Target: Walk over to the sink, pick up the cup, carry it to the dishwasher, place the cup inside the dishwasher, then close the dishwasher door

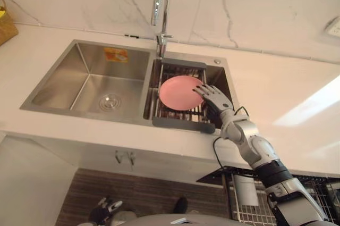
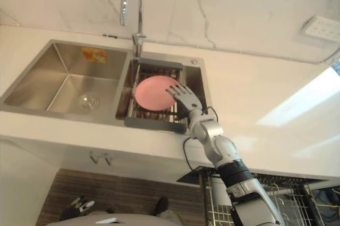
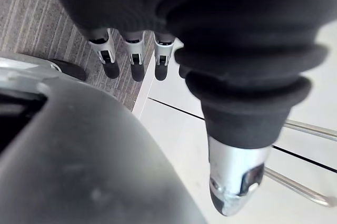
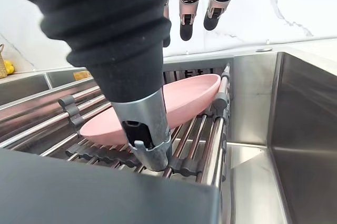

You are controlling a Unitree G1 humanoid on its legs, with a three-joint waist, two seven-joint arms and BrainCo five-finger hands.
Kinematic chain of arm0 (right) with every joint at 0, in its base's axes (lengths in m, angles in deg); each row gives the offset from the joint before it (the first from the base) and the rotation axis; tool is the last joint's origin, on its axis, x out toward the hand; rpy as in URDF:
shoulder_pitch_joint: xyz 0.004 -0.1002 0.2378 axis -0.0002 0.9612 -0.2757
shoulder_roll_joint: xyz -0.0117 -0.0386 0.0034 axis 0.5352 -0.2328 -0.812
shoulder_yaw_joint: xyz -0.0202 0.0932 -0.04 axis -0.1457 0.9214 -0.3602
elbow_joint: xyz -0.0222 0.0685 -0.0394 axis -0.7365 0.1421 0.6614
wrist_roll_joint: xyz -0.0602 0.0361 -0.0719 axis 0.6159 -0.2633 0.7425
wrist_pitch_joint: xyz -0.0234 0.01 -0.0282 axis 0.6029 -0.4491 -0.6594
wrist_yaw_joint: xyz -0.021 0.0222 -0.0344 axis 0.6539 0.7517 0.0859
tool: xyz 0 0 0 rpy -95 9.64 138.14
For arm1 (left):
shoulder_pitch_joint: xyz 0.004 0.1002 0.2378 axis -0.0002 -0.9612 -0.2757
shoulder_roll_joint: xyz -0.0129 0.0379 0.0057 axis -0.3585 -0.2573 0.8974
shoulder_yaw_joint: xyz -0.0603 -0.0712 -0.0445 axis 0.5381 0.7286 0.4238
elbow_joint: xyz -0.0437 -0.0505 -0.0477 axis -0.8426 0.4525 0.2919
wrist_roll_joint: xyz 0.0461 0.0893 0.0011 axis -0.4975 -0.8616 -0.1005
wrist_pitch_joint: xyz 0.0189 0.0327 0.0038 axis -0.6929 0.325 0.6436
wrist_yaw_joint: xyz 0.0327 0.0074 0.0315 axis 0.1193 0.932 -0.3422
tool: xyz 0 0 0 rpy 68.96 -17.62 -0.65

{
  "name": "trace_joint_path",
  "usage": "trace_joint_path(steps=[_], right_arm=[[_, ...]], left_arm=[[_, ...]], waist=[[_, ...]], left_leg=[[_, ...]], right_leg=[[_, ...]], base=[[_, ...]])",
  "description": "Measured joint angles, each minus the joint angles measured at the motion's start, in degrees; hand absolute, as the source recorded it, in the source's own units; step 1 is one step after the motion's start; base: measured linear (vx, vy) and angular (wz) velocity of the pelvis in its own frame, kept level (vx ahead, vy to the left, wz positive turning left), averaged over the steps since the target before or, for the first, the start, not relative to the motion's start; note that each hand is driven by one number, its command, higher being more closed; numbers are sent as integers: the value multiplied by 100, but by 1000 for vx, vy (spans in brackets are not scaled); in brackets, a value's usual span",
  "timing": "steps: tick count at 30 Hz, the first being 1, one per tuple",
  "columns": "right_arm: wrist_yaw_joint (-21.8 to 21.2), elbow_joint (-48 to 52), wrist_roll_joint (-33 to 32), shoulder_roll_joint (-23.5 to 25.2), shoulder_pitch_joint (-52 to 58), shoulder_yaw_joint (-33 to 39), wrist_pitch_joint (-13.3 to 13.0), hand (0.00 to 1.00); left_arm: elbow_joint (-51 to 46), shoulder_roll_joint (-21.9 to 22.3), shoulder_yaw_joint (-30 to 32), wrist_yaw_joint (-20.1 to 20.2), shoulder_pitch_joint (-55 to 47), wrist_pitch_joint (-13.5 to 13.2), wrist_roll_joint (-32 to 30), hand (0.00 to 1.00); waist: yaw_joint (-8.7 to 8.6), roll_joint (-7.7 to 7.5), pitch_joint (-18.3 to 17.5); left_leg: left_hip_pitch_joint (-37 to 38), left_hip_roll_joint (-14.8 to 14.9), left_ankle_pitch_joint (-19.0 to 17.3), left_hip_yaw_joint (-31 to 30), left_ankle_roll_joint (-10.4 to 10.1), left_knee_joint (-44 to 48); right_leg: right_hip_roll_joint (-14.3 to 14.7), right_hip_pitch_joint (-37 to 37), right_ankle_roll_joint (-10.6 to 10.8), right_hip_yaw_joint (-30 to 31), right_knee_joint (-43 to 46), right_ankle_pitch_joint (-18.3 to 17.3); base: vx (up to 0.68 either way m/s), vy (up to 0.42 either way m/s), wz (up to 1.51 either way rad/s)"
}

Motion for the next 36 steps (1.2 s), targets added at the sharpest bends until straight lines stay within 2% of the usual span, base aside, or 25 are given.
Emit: trace_joint_path(steps=[10, 17, 23, 36], right_arm=[[33, -562, 228, -1, -403, -240, -130, 0], [21, -788, 229, -3, -532, -456, -255, 0], [20, -1056, 236, -9, -730, -589, -239, 0], [160, -1444, 580, -12, -845, -692, -245, 0]], left_arm=[[-80, 2, -4, -123, -80, -104, 2, 0], [-212, 4, -12, -159, -119, -204, 17, 0], [-299, 9, -23, -280, -198, -351, 78, 0], [-312, 11, -69, -362, -316, -356, 120, 0]], waist=[[100, -7, -5], [107, -8, -5], [197, -8, -5], [226, -14, 7]], left_leg=[[-17, -47, 28, -152, 17, -10], [-68, -72, 90, -285, -5, -21], [-80, -91, 117, -325, 3, -22], [-152, -118, 141, -434, 24, -24]], right_leg=[[-59, 66, 31, -143, -1, -22], [-96, 69, 38, -284, -1, -27], [-117, 81, 39, -323, -1, -27], [-148, 84, 40, -423, -1, -27]], base=[[6, 17, 7], [10, 18, 10], [-4, 9, 3], [-4, 7, 4]])
